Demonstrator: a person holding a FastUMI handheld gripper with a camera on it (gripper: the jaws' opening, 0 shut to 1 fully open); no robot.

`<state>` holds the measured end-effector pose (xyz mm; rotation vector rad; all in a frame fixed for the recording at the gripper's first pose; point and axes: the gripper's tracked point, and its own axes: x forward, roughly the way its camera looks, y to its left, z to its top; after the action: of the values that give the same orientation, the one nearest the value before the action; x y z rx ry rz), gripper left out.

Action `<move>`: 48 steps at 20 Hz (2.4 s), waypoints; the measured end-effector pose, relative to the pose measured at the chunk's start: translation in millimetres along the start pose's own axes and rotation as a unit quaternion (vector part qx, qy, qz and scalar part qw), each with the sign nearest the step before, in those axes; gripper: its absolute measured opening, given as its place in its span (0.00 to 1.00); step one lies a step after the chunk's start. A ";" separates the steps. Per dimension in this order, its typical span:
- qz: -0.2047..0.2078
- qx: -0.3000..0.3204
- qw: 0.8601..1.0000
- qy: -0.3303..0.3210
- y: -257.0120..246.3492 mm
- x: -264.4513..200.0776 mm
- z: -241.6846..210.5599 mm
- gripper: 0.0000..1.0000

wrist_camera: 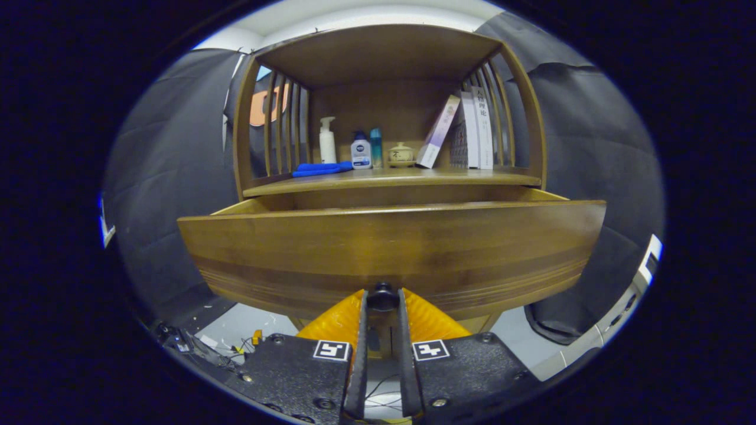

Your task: Pull open the drawer, take out the items inside it, and place them on the countertop above the cabinet.

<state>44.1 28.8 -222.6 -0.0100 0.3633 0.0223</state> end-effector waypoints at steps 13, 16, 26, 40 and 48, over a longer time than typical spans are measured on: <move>0.021 -0.015 1.000 0.011 4.1 -42.3 -28.1 0.26; 0.018 -0.016 1.000 0.010 2.5 -43.3 -28.5 0.27; -0.020 0.039 0.997 -0.065 -29.0 -88.2 65.5 0.65; 0.000 0.032 0.995 -0.090 -33.5 -23.8 244.0 0.92; 0.001 0.000 0.998 0.070 -18.8 51.9 217.4 0.92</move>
<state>170.3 14.0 -37.7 -0.0105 0.5031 0.0244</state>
